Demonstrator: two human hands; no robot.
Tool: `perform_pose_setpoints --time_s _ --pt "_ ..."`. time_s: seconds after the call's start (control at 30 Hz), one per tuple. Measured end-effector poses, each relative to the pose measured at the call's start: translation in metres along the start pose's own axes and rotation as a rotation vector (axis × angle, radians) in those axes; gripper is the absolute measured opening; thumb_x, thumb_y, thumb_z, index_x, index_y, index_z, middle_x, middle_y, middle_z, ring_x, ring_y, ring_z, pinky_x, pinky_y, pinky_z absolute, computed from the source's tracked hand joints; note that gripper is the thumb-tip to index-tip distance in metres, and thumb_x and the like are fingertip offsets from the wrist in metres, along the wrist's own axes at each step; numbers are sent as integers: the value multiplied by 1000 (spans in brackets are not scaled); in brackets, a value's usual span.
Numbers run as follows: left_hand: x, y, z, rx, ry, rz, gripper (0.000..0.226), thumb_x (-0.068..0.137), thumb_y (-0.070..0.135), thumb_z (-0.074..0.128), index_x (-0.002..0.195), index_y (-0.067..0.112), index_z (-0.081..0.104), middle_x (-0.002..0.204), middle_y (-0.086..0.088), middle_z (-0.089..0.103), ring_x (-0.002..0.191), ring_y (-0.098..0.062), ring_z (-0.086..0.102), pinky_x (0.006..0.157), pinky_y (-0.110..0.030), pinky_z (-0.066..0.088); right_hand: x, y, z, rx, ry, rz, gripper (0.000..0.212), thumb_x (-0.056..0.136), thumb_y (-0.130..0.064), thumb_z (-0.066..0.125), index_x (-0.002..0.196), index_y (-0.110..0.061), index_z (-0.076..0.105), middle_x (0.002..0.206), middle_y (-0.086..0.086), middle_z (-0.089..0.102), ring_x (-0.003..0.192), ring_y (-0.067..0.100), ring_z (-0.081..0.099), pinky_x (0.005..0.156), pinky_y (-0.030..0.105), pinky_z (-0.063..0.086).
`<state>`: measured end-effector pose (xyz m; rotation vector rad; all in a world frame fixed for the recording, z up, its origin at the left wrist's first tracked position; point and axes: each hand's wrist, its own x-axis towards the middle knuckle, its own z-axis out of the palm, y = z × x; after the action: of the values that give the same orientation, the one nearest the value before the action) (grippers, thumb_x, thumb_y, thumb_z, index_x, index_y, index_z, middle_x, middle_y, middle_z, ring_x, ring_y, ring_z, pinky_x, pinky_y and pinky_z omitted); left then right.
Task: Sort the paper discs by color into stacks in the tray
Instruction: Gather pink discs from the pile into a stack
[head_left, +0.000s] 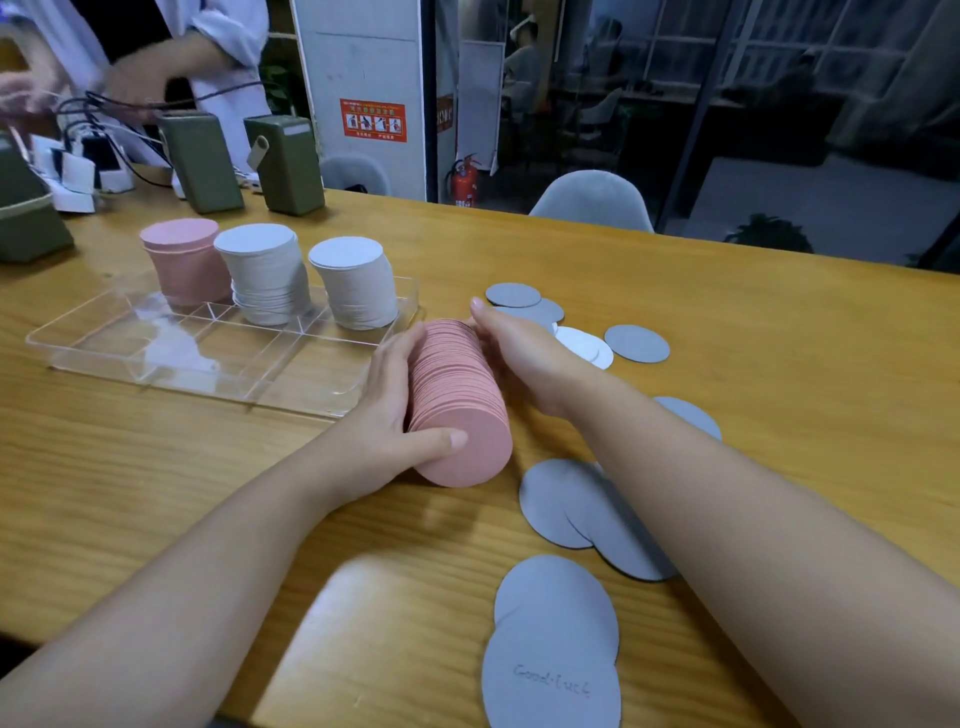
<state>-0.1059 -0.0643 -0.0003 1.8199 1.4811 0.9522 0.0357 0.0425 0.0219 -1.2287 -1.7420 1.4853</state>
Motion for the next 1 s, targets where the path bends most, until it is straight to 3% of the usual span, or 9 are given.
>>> perform_pose_setpoints --time_s 0.1,0.27,0.33,0.43,0.47,0.57,0.8,0.9,1.0 --pt "-1 -1 -3 -23 18 -20 107 51 59 64 141 44 8 149 11 18 140 -5 18 115 -30 20 2 3 -3 -66 19 -38 43 95 -50 35 87 -14 58 83 6 57 78 19 51 77 33 40" --pt "-6 -4 -15 -133 -9 -58 102 44 51 80 126 64 20 145 10 31 132 -4 37 111 -40 35 4 1 -11 -223 29 -245 29 98 -10 42 122 -8 60 106 2 63 88 9 57 68 10 46" --pt "-11 -6 -19 -160 -45 -70 108 43 47 85 128 64 21 146 13 31 134 -4 37 110 -42 35 7 0 -14 -478 -61 -311 29 95 -13 52 122 -15 62 104 -7 65 90 2 56 71 4 41" --pt "-18 -6 -25 -195 -99 -79 110 40 49 90 128 65 25 147 14 31 135 -8 38 109 -43 37 12 -3 -8 -671 -190 -309 31 89 -17 60 120 -21 62 82 -19 57 69 -11 53 62 2 37" --pt "-19 -5 -27 -208 -111 -79 112 38 53 90 128 64 25 147 13 31 135 -8 37 109 -44 38 14 -3 -5 -699 -215 -317 34 88 -17 62 122 -21 61 89 -17 58 77 -11 53 70 3 37" --pt "-19 -6 -28 -223 -118 -88 114 35 58 90 130 64 25 148 9 32 136 -6 35 109 -44 38 24 1 3 -900 -238 -366 37 89 -21 60 125 -18 56 130 1 47 115 19 42 96 23 30" --pt "-20 -6 -29 -229 -126 -104 116 35 56 90 130 64 25 146 7 35 134 -5 38 109 -43 37 27 1 -1 -981 -219 -515 29 90 -26 58 118 -17 62 132 1 49 108 18 42 88 18 23" --pt "-20 -6 -29 -220 -130 -97 115 35 59 89 130 64 24 147 10 33 135 -3 36 110 -43 36 27 7 -10 -1011 -225 -593 22 88 -30 61 101 -12 64 103 0 64 90 17 44 84 27 32" --pt "-20 -5 -29 -218 -130 -94 115 35 59 89 130 64 24 147 11 33 135 -1 35 110 -41 36 19 9 -12 -1050 -142 -631 29 90 -34 55 90 -5 60 74 4 54 82 18 43 73 37 41"
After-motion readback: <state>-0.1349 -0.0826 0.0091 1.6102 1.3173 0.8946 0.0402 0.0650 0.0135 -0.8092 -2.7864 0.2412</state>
